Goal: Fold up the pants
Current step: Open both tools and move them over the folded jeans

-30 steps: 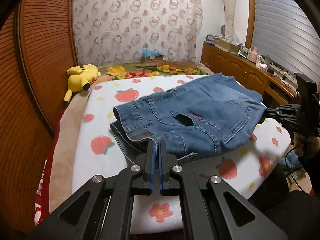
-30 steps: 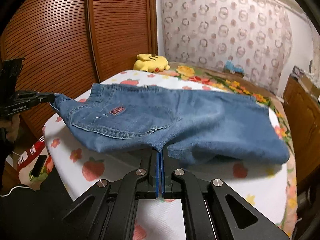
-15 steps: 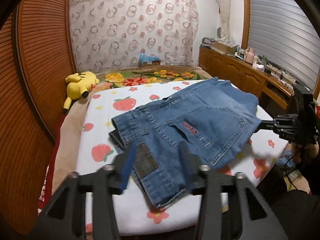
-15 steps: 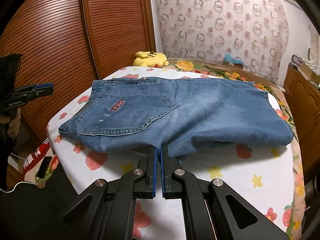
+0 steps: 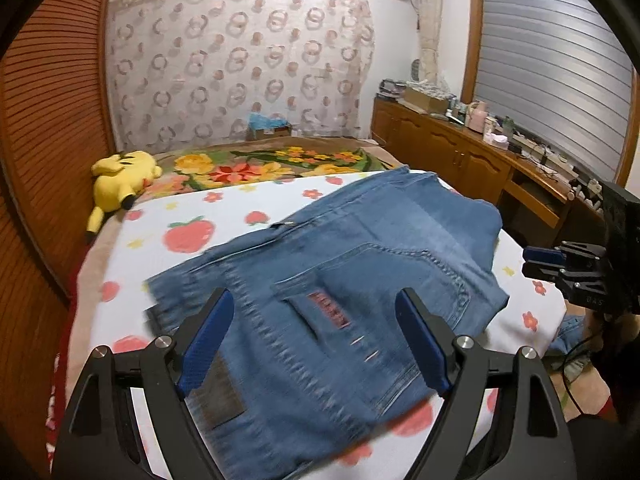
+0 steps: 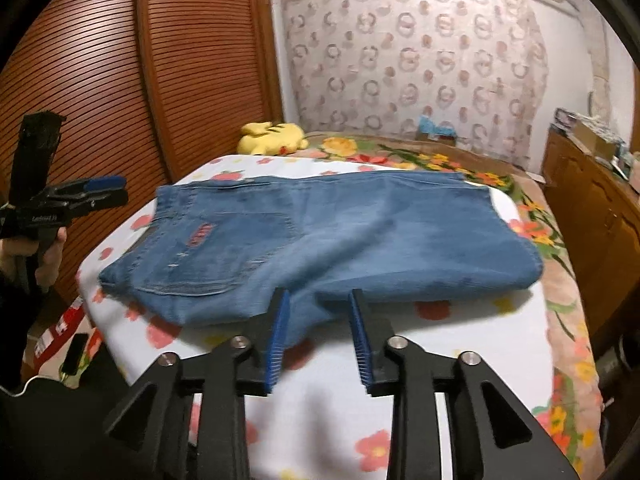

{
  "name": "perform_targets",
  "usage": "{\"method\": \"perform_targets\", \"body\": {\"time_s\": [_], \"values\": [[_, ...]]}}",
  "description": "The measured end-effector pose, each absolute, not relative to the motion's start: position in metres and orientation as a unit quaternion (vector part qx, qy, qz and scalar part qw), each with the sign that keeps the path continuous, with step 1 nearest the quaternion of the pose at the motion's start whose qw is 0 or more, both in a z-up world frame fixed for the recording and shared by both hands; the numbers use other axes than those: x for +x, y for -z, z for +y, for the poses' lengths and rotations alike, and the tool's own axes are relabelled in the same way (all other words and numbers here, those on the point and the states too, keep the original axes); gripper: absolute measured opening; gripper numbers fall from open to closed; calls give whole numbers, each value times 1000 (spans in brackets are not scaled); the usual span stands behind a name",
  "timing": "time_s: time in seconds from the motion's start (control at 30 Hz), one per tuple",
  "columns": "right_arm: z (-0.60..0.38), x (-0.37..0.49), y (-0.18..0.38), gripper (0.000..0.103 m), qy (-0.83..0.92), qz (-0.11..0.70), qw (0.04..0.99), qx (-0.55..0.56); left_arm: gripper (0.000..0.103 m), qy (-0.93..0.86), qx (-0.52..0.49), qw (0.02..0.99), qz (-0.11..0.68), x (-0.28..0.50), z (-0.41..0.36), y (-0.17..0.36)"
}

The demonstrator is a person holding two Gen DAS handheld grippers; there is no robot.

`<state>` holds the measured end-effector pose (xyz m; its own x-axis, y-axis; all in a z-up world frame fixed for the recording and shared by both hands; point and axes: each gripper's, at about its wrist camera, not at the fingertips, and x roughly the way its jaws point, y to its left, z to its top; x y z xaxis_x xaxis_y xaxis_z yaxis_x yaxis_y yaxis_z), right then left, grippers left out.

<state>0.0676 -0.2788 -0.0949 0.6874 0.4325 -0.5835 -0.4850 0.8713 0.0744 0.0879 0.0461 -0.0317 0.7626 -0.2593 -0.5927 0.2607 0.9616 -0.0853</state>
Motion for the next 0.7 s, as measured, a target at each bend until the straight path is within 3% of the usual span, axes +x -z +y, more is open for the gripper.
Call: {"method": "perform_targets", "body": {"time_s": [0.1,0.7], "values": [[-289,76,100,41,-224,307,924,-38,83,151,9,936,319,101,28,38],[-331,139,112,44,-129,343,931,8,83,163,16,926,339,145,2,87]]}}
